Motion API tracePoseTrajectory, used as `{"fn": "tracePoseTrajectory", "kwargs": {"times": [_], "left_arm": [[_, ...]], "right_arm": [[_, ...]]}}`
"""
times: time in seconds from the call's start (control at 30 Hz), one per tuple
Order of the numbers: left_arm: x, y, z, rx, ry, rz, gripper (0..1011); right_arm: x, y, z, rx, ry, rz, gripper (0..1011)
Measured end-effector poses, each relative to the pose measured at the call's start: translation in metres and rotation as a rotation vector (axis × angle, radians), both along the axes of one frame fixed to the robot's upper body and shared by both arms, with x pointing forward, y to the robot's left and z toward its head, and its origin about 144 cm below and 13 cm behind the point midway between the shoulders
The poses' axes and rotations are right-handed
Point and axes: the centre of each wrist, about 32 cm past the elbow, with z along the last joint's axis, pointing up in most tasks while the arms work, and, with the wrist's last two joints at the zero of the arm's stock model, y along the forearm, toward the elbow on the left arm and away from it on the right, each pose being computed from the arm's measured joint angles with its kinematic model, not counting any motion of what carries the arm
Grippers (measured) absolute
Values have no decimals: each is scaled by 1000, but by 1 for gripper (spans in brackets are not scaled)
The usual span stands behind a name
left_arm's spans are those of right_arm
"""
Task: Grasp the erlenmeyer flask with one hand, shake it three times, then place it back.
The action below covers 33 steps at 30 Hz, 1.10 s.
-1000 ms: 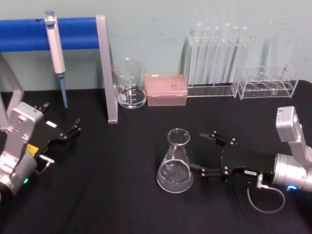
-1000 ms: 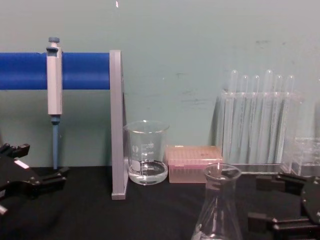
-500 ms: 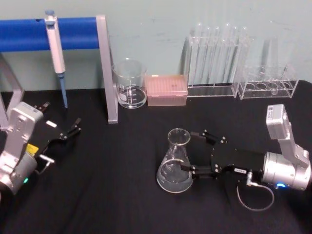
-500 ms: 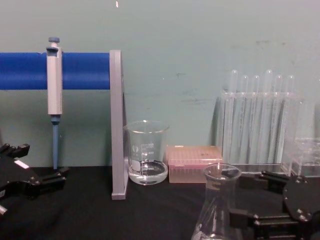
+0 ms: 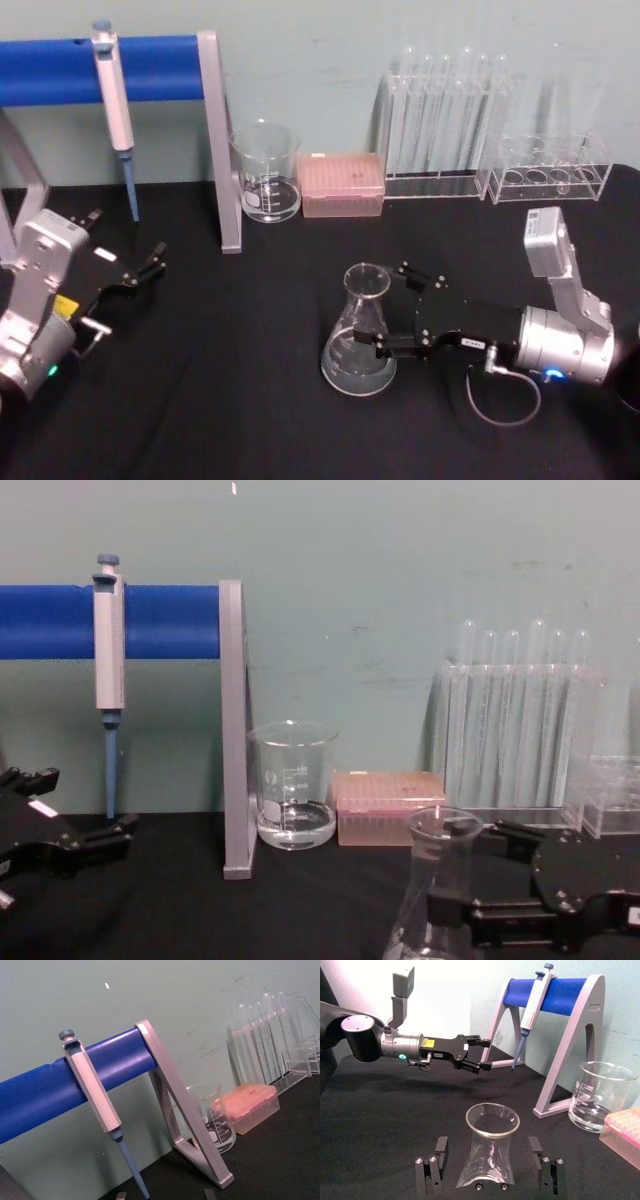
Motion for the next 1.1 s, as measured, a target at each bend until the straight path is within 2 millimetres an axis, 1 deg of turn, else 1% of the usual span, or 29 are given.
{"fn": "tracePoseTrajectory", "kwargs": {"times": [1.1], "left_arm": [[0,0,0,0,0,0,1001]], "right_arm": [[11,9,-2,8,18,28,1000]]}}
